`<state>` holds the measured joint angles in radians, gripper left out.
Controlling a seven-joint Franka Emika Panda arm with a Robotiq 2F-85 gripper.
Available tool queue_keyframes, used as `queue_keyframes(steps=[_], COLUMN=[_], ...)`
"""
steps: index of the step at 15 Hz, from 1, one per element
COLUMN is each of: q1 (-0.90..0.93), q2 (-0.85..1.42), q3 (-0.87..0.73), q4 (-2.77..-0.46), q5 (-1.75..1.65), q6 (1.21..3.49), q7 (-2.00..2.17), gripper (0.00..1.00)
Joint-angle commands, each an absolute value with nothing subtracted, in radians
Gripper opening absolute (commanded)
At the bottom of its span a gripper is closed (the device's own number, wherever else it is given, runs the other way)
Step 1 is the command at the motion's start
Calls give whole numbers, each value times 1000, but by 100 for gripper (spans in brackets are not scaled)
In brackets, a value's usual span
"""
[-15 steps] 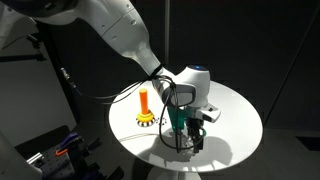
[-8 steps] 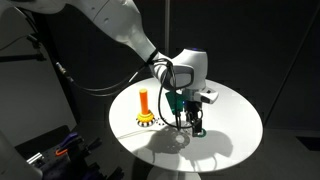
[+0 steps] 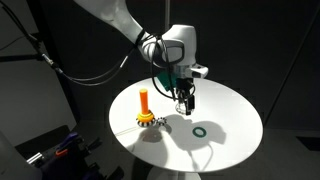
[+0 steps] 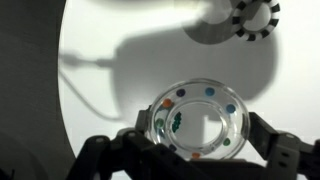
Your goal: Pick up the clear ring and put it on the rings stacking stand
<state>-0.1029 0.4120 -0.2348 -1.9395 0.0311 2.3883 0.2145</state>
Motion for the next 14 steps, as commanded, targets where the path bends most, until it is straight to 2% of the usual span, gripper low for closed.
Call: queue_keyframes(steps=[1, 14], q1=[-84, -49], q2=[294, 5], q3=[-210, -92], q4=[-2019, -2253], q5=[-3, -3], q6=[2349, 2313], q7=[227, 177], gripper=[70, 70])
